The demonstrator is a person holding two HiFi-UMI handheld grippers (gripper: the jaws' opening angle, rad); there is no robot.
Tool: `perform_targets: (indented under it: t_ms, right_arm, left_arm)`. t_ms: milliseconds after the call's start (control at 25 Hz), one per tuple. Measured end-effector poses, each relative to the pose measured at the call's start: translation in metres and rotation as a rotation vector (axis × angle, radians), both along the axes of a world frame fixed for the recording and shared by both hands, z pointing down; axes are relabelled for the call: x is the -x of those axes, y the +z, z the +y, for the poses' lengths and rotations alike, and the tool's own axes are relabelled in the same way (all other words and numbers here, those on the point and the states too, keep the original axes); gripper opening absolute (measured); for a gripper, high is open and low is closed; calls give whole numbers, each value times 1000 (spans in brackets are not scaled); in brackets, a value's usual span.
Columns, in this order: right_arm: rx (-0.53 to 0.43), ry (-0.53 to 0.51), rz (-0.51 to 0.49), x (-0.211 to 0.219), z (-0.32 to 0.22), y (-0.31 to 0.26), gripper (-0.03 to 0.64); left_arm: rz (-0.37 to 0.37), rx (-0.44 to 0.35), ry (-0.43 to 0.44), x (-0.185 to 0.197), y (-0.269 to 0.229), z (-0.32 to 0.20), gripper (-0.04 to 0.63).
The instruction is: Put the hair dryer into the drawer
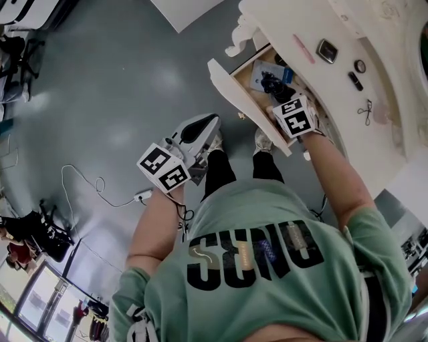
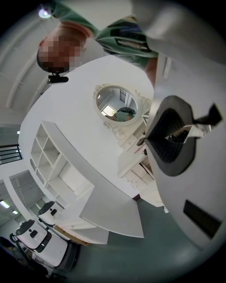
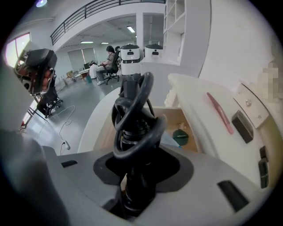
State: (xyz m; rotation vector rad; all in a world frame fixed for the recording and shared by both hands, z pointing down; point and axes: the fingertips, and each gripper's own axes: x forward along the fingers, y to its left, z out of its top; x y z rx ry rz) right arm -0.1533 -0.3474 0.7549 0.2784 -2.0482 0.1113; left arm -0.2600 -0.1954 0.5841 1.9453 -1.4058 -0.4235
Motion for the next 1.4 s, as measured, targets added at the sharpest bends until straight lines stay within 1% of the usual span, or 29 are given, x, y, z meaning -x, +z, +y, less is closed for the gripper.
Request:
perform_targets:
  t_ms: [240,320,440,560,680,800,880,1040,1160,1320,1400]
  right_arm:
    - [-58,-155,169,16,5,27,149]
    - [-74,-181,223,16,4,37,150]
    - [-94,-175,276,15,-6,46,152]
    - [-54,-161,283,20,-6,45,155]
    - [1,-175,300,24,0,47,156]
    - [68,-195,326,27,8,51,161]
    - [96,-203,359,28,9,55,166]
    - [103,-219,451,27,4,73,180]
    - [104,-228,500,25,0,82,183]
    - [111,-222,570,24,-2,94,181]
    - [133,-207,617,21,-4,100,181]
  left_arm:
    - [13,8,1,0,5,3,8]
    - [16,10,-3,2,7,4,8]
    - [22,13,-10,5,8,5,8]
    - [26,16,-13,7,10,6,8]
    - [31,19,-14,7,12,7,8]
    - [35,20,-5,5,11,6,8]
    - [36,20,0,5,11,6,8]
    - [36,28,0,6,13,5,8]
    - [33,34,2,5,16,6,8]
    - [47,43,9,0,19,5,8]
    - [48,45,23,-4,20,5,8]
